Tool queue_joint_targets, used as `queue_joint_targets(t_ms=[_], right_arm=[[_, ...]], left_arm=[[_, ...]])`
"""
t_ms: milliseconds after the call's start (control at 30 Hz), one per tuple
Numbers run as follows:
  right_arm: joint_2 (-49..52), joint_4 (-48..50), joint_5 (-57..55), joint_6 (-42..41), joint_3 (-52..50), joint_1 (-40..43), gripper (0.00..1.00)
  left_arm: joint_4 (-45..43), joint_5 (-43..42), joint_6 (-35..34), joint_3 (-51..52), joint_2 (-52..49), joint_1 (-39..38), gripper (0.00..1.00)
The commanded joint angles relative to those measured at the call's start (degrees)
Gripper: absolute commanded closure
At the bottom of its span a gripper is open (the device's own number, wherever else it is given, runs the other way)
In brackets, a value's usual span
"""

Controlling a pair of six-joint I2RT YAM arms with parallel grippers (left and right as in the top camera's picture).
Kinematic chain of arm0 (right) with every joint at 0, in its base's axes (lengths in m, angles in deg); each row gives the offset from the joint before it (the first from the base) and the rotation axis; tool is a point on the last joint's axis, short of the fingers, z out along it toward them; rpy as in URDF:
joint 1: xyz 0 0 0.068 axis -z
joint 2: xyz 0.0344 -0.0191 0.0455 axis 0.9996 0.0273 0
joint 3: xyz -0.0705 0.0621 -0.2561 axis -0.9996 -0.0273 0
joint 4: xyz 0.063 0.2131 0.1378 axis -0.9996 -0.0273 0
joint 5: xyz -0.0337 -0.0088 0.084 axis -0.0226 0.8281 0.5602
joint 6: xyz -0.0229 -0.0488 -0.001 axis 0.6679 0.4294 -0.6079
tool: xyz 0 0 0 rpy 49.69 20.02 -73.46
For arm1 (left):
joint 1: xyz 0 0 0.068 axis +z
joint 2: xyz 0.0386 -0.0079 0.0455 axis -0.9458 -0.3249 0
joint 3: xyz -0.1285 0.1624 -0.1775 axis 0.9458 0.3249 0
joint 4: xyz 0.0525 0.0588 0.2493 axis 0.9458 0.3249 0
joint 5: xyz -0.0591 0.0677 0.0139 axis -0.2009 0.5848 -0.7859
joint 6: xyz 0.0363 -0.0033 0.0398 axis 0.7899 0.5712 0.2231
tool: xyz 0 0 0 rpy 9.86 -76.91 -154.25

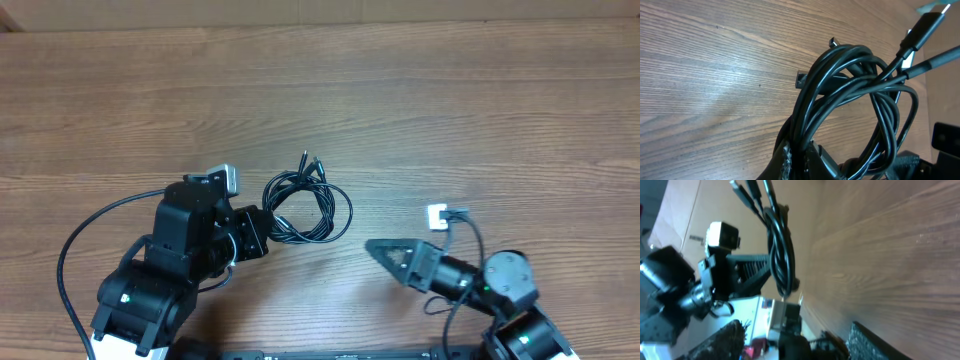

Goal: Untangle cables
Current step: 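Bring the right gripper to the bundle and grasp a cable loop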

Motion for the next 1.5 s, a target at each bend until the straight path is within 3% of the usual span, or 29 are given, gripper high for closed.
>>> queue_joint_targets(t_ms=[0,200,333,367,500,633,767,800,867,900,933,967,1033,1167,1200,1233,1300,1333,1467], right_arm=[[6.1,8.0,-16.9,-1.9,0.9,-8.8,0.38],[20.7,21.4,-20.5,-4.9,0.9,-11.9,0.62],[27.4,32.3,-17.6,-5.1,0.9,-11.9,0.94],[27.9,32.3,-16.9,-5.1,0.9,-11.9,0.96],[28.5,20.3,-14.8,-4.4,0.9,-11.8,0.96],[28.5,13.8,-15.0,2.7,0.9,-9.6,0.96],[28.5,11.9,-15.0,9.3,0.9,-8.4,0.96],[28.5,11.9,-15.0,10.7,0.9,-8.4,0.95],[28.5,12.2,-14.5,11.0,0.9,-8.5,0.57],[28.5,12.5,-14.0,11.3,0.9,-8.4,0.52],[28.5,12.7,-13.4,12.6,0.9,-8.5,0.40],[28.0,12.6,-13.3,13.6,1.0,-8.4,0.16],[27.0,12.4,-13.3,13.7,1.0,-8.4,0.04],[21.4,10.9,-10.5,12.2,1.0,-6.4,0.00],[20.1,9.8,-10.2,10.2,1.0,-5.7,0.00],[17.2,6.2,-10.2,2.9,1.0,-4.0,0.00],[14.7,3.3,-8.2,-6.0,1.0,-2.6,0.00],[13.4,4.1,-4.4,-7.9,1.0,-2.5,0.00],[12.8,7.3,2.2,-8.0,1.0,-3.6,0.00]], left_arm=[[-0.1,-1.5,3.6,-0.1,0.7,-0.3,0.96],[-0.1,-1.7,3.6,-0.1,0.7,-2.4,0.96],[-0.1,-1.4,5.6,-0.1,0.7,-3.9,0.96],[-0.1,-0.3,6.7,-0.1,0.7,-3.9,0.96],[-0.6,13.1,7.4,-0.1,0.8,-3.8,0.96],[-1.4,13.9,9.0,-0.1,0.7,-3.8,0.96],[-1.2,9.7,18.5,-0.1,0.6,-3.9,0.96],[-0.4,8.3,22.1,-0.1,0.3,-3.9,0.96],[2.1,8.1,25.7,-0.1,-0.3,-3.9,0.96],[2.9,7.7,26.6,-0.1,-0.6,-3.9,0.96],[3.5,7.4,28.0,-0.1,-1.1,-3.9,0.96],[3.8,7.4,29.1,-0.1,-1.6,-3.9,0.96],[3.5,7.3,28.6,-0.1,-2.6,-3.9,0.96],[3.1,7.4,18.9,-0.1,-5.5,-3.9,0.96],[3.1,7.4,16.7,-0.1,-6.2,-3.9,0.96],[3.1,7.4,12.6,-0.1,-7.3,-3.9,0.96],[3.1,7.4,3.1,-0.1,-8.9,-3.9,0.96],[3.1,7.4,-6.2,-0.1,-9.9,-3.9,0.96],[2.8,7.3,-27.3,-0.1,-10.9,-3.9,0.96]])
